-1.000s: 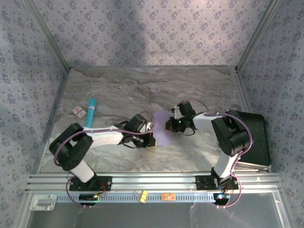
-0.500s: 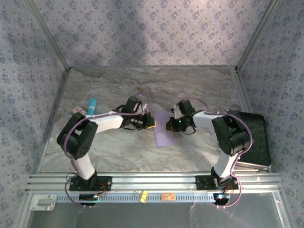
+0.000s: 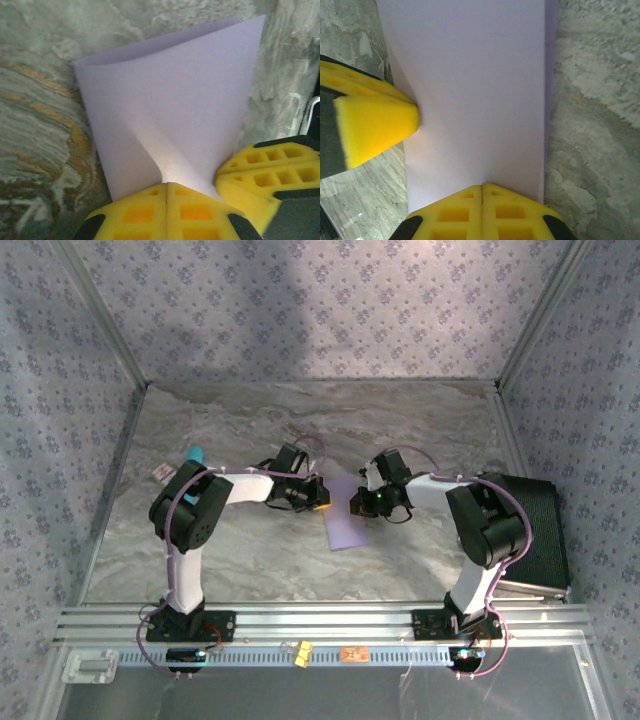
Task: Fold a paper plane with a square sheet of paper (pick it up from the middle)
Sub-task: First fold the square sheet of paper in half at the center of the table.
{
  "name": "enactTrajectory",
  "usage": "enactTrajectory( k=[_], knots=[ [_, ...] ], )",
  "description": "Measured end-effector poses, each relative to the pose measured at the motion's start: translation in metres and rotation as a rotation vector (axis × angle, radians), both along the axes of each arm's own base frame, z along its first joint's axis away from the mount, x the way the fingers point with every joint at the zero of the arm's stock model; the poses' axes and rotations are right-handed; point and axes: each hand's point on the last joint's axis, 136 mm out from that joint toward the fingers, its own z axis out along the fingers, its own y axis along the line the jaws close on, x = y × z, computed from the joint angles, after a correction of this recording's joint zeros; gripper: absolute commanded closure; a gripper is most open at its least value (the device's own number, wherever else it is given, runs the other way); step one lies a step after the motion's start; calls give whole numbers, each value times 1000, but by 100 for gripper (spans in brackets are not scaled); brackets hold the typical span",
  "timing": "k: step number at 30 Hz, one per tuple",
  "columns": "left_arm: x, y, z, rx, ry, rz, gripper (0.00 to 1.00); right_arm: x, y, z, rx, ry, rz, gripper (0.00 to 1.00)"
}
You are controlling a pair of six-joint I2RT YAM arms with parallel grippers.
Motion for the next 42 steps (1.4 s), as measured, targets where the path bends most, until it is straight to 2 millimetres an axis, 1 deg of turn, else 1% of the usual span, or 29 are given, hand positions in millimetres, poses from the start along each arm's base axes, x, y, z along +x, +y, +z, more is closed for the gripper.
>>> enactTrajectory(
  k=[10,14,19,22,24,26,27,42],
  knots=[
    [1,2,0,25,1,-4,99,0,0,0,8,-1,0,100],
    [4,2,4,39,-4,-13,99,0,0,0,10,0,0,100],
    [14,-2,16,33,-37,-23,99,0,0,-1,10,2,0,100],
    [22,-4,19,32,-55,-23,99,0,0,-1,15,5,1,100],
    [24,-3,13,44,-56,-21,99,0,0,-1,16,6,1,100],
    [24,0,1,64,-38,-18,100,0,0,-1,16,6,1,100],
    [24,-1,-1,55,-31,-23,100,0,0,-1,16,7,1,100],
    [27,0,1,57,-30,-17,98,0,-2,-1,18,8,-3,100]
  ],
)
